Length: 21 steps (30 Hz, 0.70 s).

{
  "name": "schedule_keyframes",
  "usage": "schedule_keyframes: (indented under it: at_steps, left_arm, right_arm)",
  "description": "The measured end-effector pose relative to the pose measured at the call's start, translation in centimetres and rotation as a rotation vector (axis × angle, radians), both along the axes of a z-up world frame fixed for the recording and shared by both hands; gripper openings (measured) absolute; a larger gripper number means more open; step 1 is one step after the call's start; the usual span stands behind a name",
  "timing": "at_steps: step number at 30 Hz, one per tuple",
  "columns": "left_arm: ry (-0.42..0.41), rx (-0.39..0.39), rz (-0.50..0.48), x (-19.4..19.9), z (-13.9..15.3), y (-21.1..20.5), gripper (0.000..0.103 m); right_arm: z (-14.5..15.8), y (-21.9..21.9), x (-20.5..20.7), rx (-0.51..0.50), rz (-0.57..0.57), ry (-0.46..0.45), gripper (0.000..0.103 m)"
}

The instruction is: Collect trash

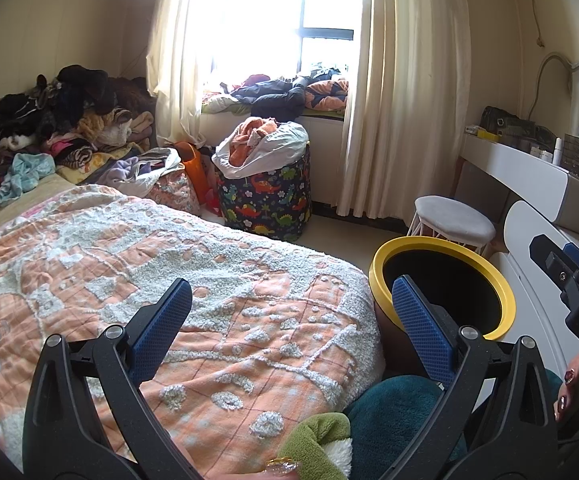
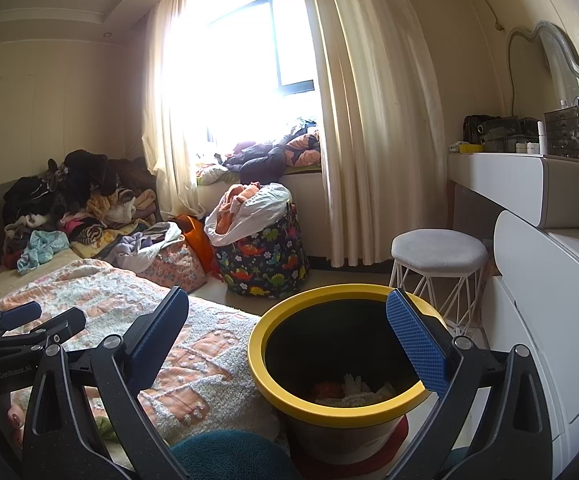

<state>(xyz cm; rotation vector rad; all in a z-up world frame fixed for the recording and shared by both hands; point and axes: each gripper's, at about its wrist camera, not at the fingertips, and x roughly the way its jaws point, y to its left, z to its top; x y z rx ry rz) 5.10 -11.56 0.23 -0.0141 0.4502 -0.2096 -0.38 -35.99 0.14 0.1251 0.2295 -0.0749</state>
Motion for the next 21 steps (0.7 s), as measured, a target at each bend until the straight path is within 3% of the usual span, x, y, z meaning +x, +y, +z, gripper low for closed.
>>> schedule_keyframes:
  at_steps: [21]
  left_arm:
    - [0.012, -0.002, 0.018, 0.15, -0.39, 0.36, 0.092]
  right_arm:
    - [0.0, -0.13, 0.05, 0.002, 0.001, 0.002, 0.096]
